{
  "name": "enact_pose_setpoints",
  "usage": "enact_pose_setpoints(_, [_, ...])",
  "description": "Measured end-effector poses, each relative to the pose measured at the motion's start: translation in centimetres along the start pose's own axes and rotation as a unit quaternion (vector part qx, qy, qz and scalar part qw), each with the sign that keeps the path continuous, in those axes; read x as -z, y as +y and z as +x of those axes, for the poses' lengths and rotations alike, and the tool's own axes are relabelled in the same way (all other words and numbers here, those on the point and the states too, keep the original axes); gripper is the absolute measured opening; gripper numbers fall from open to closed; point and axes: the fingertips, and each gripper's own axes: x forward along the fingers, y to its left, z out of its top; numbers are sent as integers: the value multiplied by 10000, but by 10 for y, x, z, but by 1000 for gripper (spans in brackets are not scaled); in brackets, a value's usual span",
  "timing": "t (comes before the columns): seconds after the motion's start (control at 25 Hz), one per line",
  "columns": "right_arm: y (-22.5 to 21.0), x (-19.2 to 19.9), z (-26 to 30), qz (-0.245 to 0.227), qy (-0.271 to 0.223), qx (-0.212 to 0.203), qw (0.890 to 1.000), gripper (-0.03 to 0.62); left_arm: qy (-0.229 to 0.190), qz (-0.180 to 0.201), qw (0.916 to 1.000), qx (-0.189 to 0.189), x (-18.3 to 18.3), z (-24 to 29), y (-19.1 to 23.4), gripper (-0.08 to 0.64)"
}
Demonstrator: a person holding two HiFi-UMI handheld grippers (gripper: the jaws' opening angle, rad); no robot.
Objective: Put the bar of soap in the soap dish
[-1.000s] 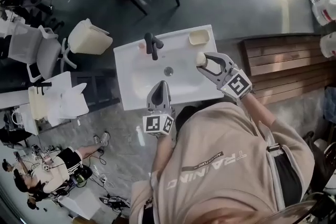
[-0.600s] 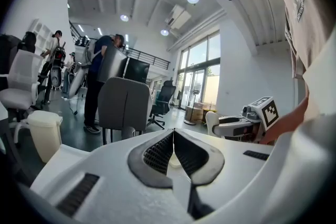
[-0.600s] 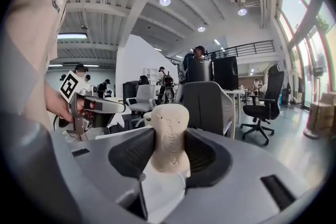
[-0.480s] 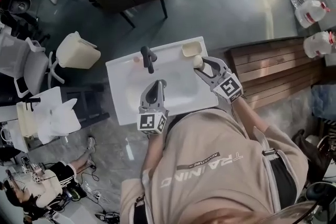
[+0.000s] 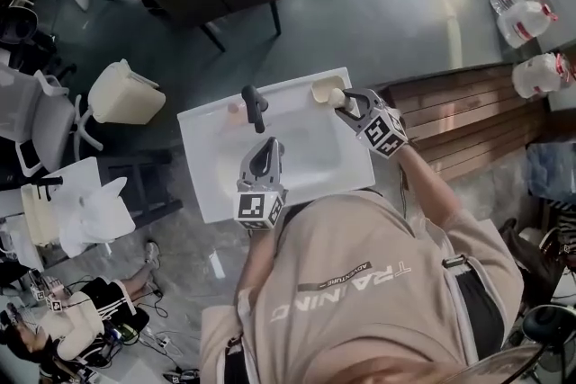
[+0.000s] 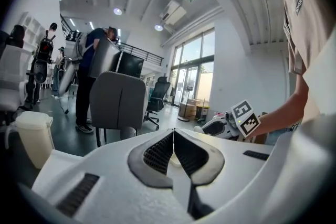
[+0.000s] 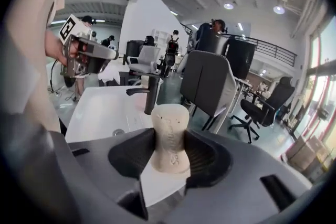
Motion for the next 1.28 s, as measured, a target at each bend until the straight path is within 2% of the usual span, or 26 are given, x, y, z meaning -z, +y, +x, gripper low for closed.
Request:
enact_pose_setpoints(0.12, [-4, 11, 20, -556, 351, -100, 9978, 176, -48, 7, 10000, -16, -4, -2, 6, 11])
enact_pose_setpoints(0.24, [-4, 24, 40, -1135, 698, -278, 9907, 176, -127, -10, 9999, -96, -12, -3, 17, 11])
enact_pose_setpoints(0.4, [-2, 36, 64, -1760, 1055, -642, 9766, 176, -150, -2, 9997, -185, -16, -3, 29, 11])
enact_pose_setpoints(0.56, [-2, 51, 84, -2178, 1445, -1064, 9593, 176, -115, -101, 9996, -251, -12, -2, 36, 11])
enact_pose_setpoints(0.84, [-1, 80, 109, -2470, 2092, -1664, 9314, 176, -69, -256, 9995, -171, -1, 3, 36, 11])
enact_pose_setpoints(1.12, [-1, 96, 117, -2345, 2505, -2035, 9170, 176, -51, -309, 9995, -96, 0, 11, 31, 11])
enact_pose_setpoints(1.28, [-3, 96, 123, -2325, 2611, -2095, 9132, 176, -10, -379, 9993, -49, 3, 15, 32, 11])
